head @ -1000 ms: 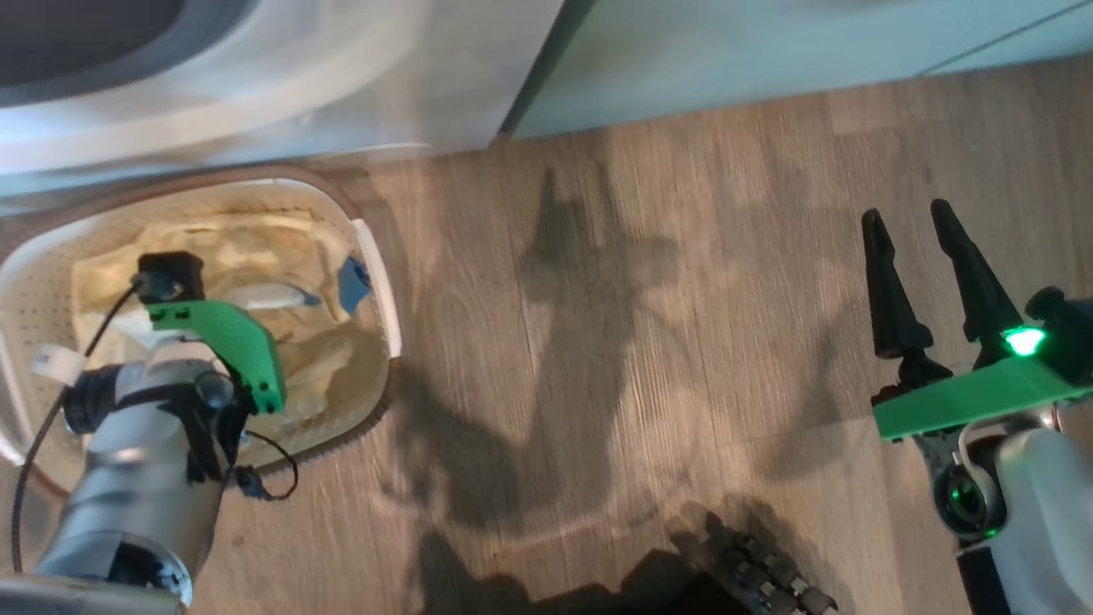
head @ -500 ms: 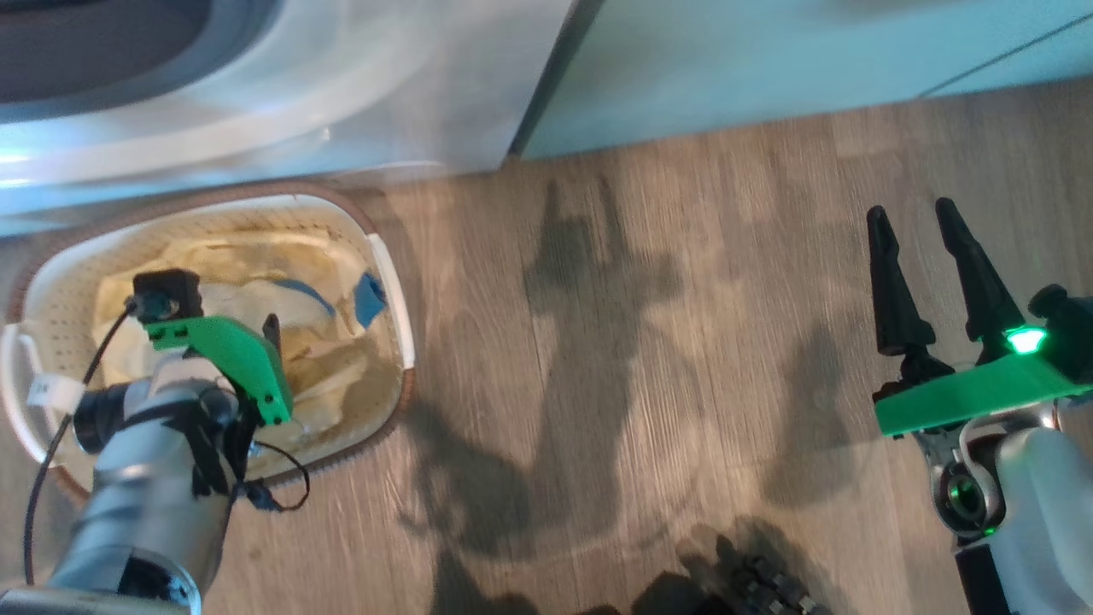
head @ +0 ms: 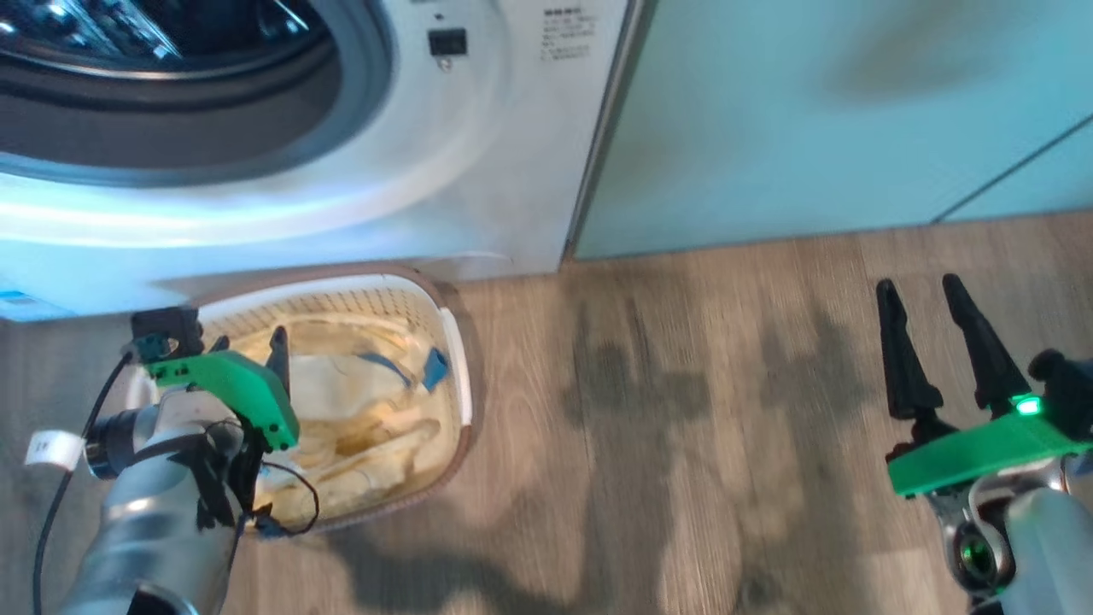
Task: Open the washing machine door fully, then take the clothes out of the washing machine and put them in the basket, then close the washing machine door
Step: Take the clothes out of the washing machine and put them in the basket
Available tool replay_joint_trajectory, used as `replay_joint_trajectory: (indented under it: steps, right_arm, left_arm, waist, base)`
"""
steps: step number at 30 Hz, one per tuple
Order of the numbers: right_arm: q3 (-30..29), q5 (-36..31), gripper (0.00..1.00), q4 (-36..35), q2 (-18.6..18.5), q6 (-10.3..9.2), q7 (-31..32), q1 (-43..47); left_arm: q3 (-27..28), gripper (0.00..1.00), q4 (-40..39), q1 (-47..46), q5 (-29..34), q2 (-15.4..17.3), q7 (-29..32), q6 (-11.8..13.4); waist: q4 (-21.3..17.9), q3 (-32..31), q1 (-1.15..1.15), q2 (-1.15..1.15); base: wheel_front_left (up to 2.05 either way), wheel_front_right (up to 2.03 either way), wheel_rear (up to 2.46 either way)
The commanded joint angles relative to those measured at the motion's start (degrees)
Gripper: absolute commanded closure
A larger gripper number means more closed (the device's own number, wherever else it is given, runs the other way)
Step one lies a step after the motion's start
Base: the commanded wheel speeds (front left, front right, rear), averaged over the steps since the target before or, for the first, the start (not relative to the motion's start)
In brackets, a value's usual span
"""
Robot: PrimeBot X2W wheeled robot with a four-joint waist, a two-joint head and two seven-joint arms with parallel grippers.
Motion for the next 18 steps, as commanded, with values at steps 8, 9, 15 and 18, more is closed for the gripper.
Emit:
replay_joint_trajectory:
  steps: [8, 9, 15, 18]
  right_arm:
    - [-0.33, -0.32, 0.00, -1.83, -1.67, -0.15, -0.55, 3.77]
    - [-0.42, -0.34, 0.00, -1.91, -1.70, -0.15, -0.55, 4.19]
    - [-0.90, -0.41, 0.00, -2.44, -1.90, -0.15, -0.55, 6.25]
    - [-1.40, -0.45, 0.00, -2.82, -1.83, -0.15, -0.55, 7.39]
  left_arm:
    - [5.36, 0.00, -15.92, 6.24, -0.45, 3.69, -0.76, -0.71]
    - [5.90, 0.00, -18.28, 7.45, -0.02, 3.79, -0.76, -0.75]
    - [10.84, 0.00, -31.23, 15.72, 2.55, 3.36, -0.77, -0.86]
    - [13.05, 0.00, -36.52, 19.50, 4.38, 2.57, -0.77, -0.88]
  waist:
    - [4.04, -7.93, 0.01, 0.00]
    - [4.28, -8.63, 0.01, 0.00]
    - [5.22, -12.17, 0.01, 0.00]
    - [5.74, -13.66, 0.01, 0.00]
  base:
    - [0.00, 0.00, 0.00]
    - [0.00, 0.00, 0.00]
    - [0.00, 0.00, 0.00]
    - [0.00, 0.00, 0.00]
